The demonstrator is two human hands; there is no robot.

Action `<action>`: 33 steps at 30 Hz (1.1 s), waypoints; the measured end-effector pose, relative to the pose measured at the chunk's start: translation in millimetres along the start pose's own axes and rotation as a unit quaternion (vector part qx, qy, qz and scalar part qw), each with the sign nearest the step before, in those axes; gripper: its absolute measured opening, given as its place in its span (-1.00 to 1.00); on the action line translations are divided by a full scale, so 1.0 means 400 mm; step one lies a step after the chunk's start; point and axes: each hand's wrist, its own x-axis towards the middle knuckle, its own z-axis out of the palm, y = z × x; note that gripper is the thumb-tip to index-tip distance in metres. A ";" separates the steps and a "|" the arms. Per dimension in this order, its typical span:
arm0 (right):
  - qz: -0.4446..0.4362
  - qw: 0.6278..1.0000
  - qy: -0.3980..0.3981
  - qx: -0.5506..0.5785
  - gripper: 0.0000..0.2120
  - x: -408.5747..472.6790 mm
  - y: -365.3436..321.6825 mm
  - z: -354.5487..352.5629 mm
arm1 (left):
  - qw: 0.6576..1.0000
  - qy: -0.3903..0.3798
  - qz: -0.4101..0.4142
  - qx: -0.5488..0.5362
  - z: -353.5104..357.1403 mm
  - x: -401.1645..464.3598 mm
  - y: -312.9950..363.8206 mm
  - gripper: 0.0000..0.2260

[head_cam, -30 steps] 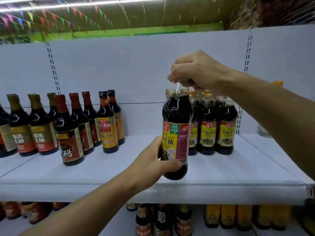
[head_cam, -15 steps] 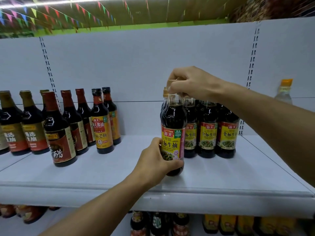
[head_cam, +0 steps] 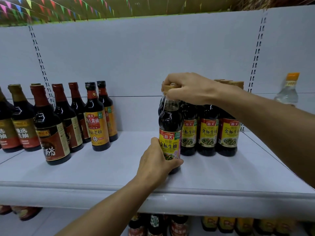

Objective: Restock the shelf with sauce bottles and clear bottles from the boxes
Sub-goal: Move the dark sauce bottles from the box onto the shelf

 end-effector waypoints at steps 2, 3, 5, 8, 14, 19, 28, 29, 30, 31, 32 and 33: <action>0.002 1.000 -0.002 -0.003 -0.75 0.008 0.006 0.005 | 1.000 0.003 -0.004 0.004 0.008 0.006 -0.001 -0.46; 0.002 1.000 -0.004 -0.008 -0.74 0.012 0.009 0.009 | 1.000 0.000 -0.006 0.003 0.010 0.008 -0.002 -0.46; -0.004 1.000 -0.004 -0.023 -0.70 0.021 0.014 0.017 | 1.000 -0.006 -0.003 -0.005 0.013 0.011 -0.004 -0.48; -0.024 0.999 0.005 -0.046 -0.65 0.032 0.017 0.028 | 1.000 -0.015 0.011 -0.023 0.010 0.013 -0.011 -0.56; -0.018 0.999 0.003 -0.034 -0.63 0.048 0.037 0.030 | 0.999 -0.021 -0.003 -0.045 0.015 0.025 -0.015 -0.57; -0.010 1.000 0.001 -0.006 -0.65 0.053 0.055 0.035 | 1.000 -0.014 -0.012 -0.019 0.028 0.040 -0.021 -0.56; -0.012 1.000 -0.008 -0.004 -0.70 0.060 0.065 0.038 | 1.000 0.002 0.000 -0.028 0.035 0.036 -0.024 -0.56; -0.012 1.000 -0.008 -0.002 -0.70 0.060 0.065 0.038 | 1.000 0.004 0.002 -0.025 0.035 0.036 -0.024 -0.55; -0.011 1.000 -0.009 0.000 -0.71 0.060 0.066 0.038 | 1.000 0.007 0.003 -0.022 0.035 0.036 -0.023 -0.55; -0.011 1.000 -0.011 0.002 -0.72 0.059 0.068 0.038 | 1.000 0.008 0.004 -0.022 0.036 0.036 -0.022 -0.55; -0.010 1.000 -0.013 0.005 -0.72 0.059 0.070 0.039 | 1.000 0.008 0.004 -0.026 0.037 0.037 -0.022 -0.54; -0.009 1.000 -0.013 0.008 -0.72 0.058 0.072 0.039 | 1.000 0.007 0.002 -0.030 0.038 0.037 -0.021 -0.53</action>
